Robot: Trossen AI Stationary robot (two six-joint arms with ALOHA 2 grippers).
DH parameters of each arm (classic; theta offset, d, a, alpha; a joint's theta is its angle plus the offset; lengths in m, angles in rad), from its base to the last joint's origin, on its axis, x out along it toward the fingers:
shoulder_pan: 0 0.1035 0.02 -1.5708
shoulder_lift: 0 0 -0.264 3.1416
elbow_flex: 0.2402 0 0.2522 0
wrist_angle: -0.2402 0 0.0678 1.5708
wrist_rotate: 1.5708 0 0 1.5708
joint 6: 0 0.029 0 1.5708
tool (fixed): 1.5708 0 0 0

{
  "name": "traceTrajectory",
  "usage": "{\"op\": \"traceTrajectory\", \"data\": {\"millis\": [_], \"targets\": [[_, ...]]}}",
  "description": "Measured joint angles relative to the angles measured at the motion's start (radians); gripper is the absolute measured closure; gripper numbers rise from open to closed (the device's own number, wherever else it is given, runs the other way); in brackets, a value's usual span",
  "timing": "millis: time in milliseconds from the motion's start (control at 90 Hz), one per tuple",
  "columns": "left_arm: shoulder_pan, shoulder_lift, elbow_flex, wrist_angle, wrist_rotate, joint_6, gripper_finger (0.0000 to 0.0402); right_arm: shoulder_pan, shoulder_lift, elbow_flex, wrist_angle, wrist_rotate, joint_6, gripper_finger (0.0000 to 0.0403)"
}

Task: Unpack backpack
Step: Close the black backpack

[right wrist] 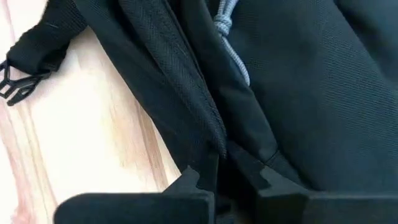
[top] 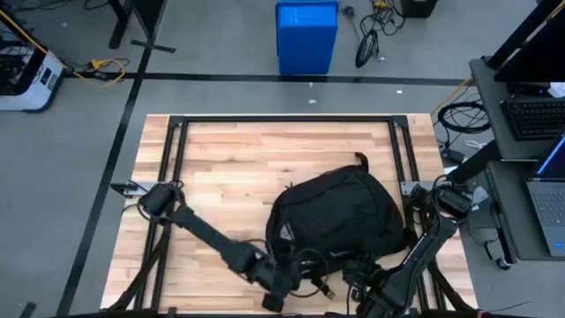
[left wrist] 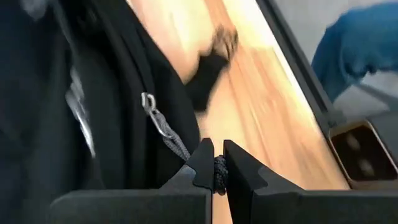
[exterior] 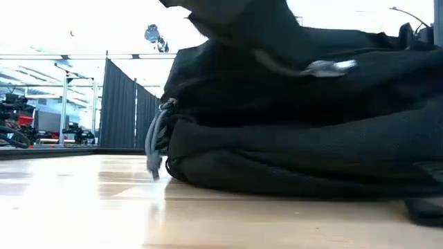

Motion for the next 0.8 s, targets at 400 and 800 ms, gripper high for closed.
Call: {"op": "traceTrajectory", "data": {"millis": [400,800], "targets": [[-0.1,-0.001,0.002,-0.177,-0.112,-0.202,0.04,0.019,0.0,0.0,0.018,-0.029,0.0,0.0403],[-0.202,-0.056,-0.002,-0.398,-0.124,-0.408,0.04,0.031,0.0,-0.001,-0.059,-0.059,-0.043,0.0403]]}}
